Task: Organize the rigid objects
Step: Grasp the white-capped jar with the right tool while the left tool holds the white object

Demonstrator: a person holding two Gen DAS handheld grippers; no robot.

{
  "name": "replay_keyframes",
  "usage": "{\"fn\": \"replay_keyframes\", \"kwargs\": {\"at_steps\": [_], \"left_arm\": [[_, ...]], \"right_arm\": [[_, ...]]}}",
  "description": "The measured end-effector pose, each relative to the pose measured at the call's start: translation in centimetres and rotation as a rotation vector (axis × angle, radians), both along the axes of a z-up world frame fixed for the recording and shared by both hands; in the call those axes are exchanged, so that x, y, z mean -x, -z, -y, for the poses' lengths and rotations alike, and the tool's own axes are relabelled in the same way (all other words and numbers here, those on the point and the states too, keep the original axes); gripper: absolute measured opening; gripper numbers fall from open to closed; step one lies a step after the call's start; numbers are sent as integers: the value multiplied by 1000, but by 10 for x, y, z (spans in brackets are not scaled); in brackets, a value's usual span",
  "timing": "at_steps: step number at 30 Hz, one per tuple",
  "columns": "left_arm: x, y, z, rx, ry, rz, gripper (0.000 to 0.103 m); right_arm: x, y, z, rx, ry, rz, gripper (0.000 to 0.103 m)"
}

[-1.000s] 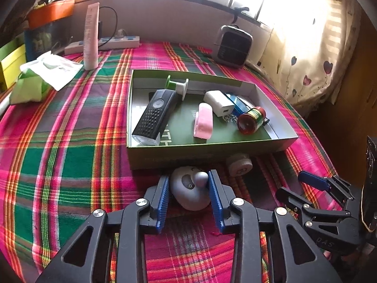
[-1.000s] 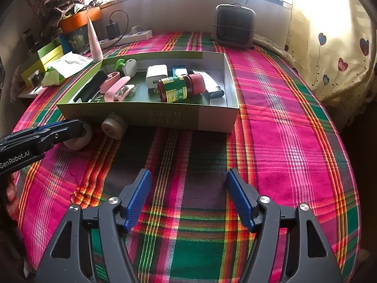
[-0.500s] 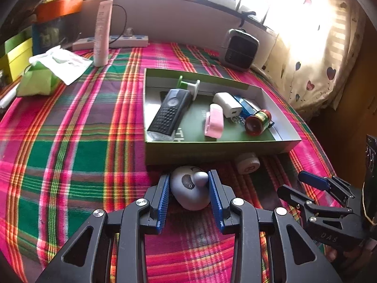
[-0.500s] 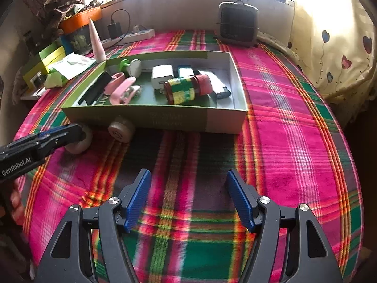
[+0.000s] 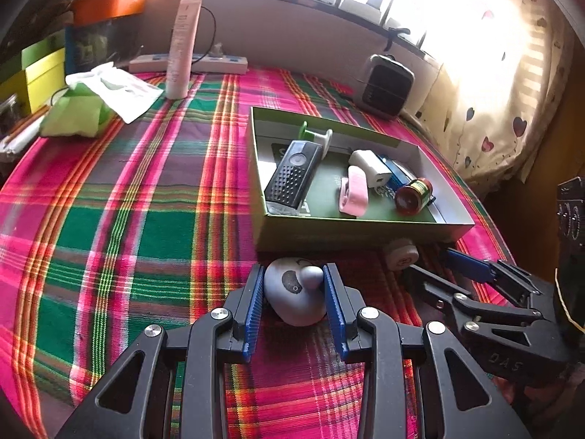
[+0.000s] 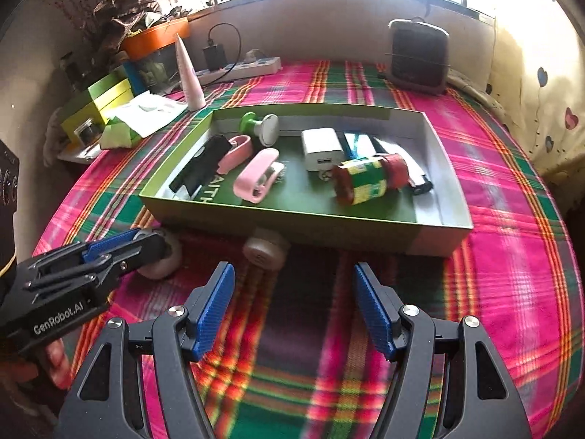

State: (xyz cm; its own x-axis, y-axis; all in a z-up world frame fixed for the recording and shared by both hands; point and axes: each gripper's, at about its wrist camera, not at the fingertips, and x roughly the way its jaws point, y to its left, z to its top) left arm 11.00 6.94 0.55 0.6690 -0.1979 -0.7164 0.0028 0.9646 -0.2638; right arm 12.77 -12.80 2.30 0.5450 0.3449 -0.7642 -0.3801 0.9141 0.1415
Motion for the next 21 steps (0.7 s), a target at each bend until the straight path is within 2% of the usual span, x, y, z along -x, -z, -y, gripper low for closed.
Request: {"fn": "replay_keyframes", "kwargs": {"at_steps": [12, 21], "left_arm": [[0, 1, -1, 6, 3, -2, 31], [-1, 2, 0, 13, 6, -4, 31]], "right_arm": [[-9, 4, -13, 1, 18, 7, 66], [-14, 8, -13, 18, 50, -15, 58]]}}
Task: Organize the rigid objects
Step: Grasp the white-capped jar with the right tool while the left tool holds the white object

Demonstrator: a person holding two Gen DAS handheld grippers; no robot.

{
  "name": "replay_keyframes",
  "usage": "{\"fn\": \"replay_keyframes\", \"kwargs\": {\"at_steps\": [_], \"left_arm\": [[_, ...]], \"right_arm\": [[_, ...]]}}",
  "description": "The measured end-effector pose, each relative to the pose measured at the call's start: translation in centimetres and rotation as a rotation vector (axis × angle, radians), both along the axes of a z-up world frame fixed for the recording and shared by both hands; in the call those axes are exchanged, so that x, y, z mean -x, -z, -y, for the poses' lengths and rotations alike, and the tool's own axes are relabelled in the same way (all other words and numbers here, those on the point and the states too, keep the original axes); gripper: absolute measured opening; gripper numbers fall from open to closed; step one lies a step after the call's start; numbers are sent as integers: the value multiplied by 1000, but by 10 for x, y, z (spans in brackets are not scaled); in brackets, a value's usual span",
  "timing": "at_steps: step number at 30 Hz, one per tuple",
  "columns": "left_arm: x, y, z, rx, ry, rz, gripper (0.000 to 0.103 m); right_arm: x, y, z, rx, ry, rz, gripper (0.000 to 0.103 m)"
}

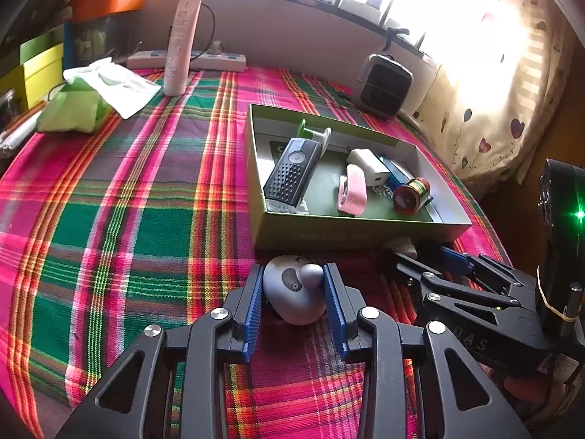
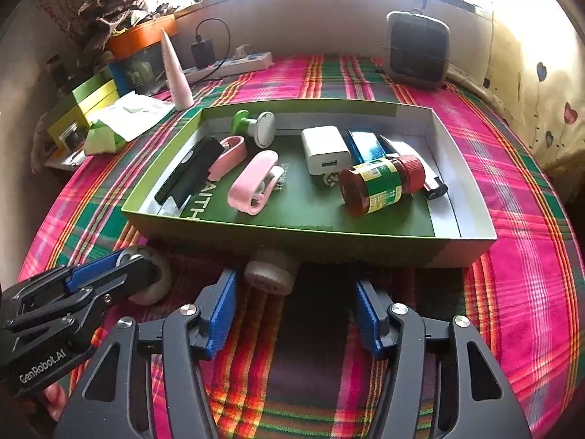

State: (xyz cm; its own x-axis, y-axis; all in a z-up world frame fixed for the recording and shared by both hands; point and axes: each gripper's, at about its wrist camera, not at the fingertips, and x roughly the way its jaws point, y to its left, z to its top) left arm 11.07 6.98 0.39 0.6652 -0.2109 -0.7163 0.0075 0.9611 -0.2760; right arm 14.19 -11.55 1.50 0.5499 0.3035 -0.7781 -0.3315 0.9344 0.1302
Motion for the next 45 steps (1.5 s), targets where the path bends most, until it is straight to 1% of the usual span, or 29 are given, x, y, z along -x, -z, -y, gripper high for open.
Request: {"fn": "replay_keyframes", "kwargs": {"at_steps": [7, 10, 16, 24, 45], "left_arm": [[0, 0, 0, 0, 0, 0, 31], [0, 0, 0, 1, 1, -1, 31], [0, 1, -1, 1, 0, 0, 31], [0, 1, 0, -3, 0, 0, 31], [1, -1, 2, -18, -1, 0, 31]], "right_arm": [[2, 0, -2, 19, 6, 4, 56], [1, -1, 0, 14, 19, 3, 52], [1, -1, 6, 14, 38, 5, 38], [2, -1, 11, 5, 34, 1, 29], [8, -3, 24, -9, 26, 0, 29]]}}
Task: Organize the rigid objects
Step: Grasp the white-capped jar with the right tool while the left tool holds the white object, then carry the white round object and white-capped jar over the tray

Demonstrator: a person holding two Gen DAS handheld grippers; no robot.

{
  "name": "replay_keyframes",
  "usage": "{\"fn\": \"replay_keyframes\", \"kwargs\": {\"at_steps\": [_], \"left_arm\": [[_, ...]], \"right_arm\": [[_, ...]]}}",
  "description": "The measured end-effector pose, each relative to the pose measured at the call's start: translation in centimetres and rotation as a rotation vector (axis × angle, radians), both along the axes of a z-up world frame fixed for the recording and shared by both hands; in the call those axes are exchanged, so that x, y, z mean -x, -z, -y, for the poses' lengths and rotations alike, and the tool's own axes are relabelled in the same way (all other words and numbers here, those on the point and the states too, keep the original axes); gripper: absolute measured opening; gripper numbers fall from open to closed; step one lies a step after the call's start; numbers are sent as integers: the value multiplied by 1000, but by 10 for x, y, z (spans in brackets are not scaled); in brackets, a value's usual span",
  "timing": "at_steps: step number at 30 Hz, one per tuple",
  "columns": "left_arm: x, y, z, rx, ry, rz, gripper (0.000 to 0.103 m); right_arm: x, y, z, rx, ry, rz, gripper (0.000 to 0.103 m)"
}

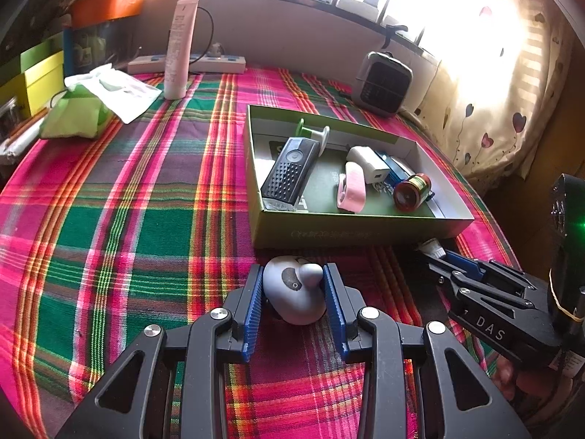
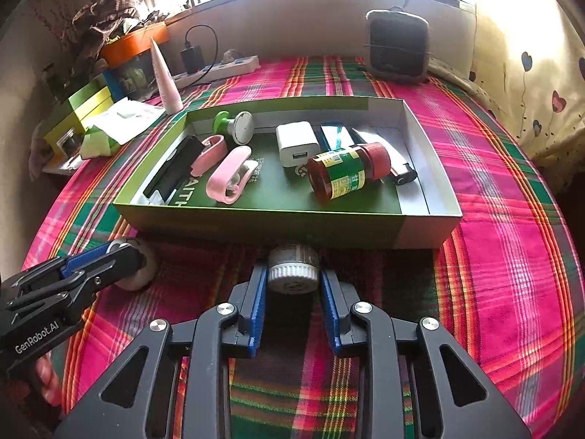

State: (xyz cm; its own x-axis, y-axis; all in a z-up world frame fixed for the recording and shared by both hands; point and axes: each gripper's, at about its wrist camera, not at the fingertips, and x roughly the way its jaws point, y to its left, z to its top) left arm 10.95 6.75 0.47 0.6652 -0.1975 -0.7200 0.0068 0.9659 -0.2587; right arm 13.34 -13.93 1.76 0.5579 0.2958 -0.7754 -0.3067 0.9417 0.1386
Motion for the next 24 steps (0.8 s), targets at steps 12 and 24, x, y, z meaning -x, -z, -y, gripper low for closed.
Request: {"fn": "replay_keyframes", "kwargs": {"at_steps": [12, 24], "left_arm": [[2, -5, 2, -13, 7, 7, 30], [6, -15, 5, -30, 12, 30, 29]], "right_arm": [[6, -5, 2, -3, -11, 18, 29], [11, -14, 6, -18, -21, 44, 29]]}}
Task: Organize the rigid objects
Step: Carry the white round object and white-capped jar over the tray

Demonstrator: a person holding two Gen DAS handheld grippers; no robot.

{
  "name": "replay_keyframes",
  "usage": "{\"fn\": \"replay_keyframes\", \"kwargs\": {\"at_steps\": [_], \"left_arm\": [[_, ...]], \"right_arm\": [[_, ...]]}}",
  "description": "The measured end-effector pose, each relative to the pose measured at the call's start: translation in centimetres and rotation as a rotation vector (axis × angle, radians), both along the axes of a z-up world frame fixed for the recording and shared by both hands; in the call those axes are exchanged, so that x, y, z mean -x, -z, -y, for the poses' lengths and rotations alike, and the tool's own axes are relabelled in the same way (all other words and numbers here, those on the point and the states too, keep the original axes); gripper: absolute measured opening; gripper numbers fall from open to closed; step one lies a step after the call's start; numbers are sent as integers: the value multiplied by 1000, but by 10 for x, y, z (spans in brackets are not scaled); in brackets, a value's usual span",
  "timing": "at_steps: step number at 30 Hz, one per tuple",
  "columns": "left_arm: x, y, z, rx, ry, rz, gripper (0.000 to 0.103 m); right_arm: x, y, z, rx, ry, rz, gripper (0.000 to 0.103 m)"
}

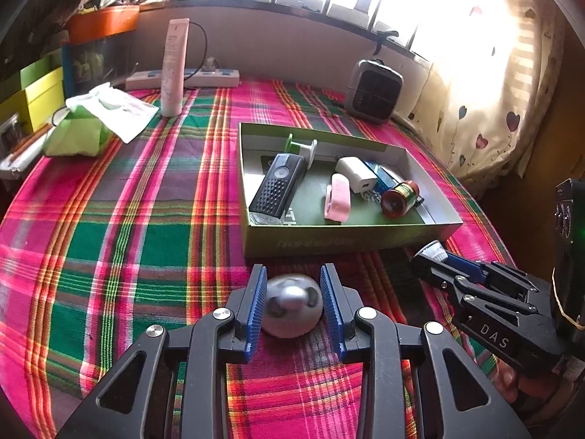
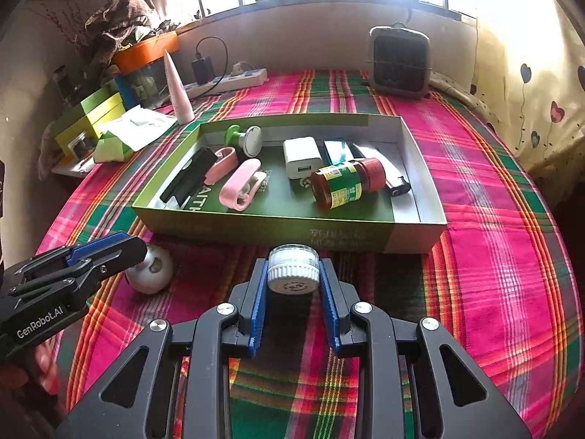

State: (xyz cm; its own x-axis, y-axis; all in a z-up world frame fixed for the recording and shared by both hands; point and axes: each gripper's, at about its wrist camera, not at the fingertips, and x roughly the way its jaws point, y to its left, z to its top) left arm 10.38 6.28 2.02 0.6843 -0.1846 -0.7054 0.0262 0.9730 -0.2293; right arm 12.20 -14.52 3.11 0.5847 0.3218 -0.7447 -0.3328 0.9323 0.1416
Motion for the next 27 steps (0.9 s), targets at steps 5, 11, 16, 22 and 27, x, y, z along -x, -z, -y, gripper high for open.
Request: {"fn": "replay_keyframes", "kwargs": {"at_steps": [5, 11, 16, 22, 27], "left_arm": [[3, 0, 6, -7, 4, -3, 25], [3, 1, 7, -10, 1, -5, 25], [5, 1, 7, 0, 11, -3, 25], [5, 4, 3, -14, -16, -15, 40], [4, 10, -1, -27, -29, -36, 47]], "right_arm": [[1, -1, 2, -7, 1, 2, 29], [1, 0, 4, -14, 0, 1, 29], [2, 0, 5, -15, 0, 0, 29], [2, 1, 6, -20, -1, -4, 29], [1, 1, 6, -23, -1, -7, 29]]}}
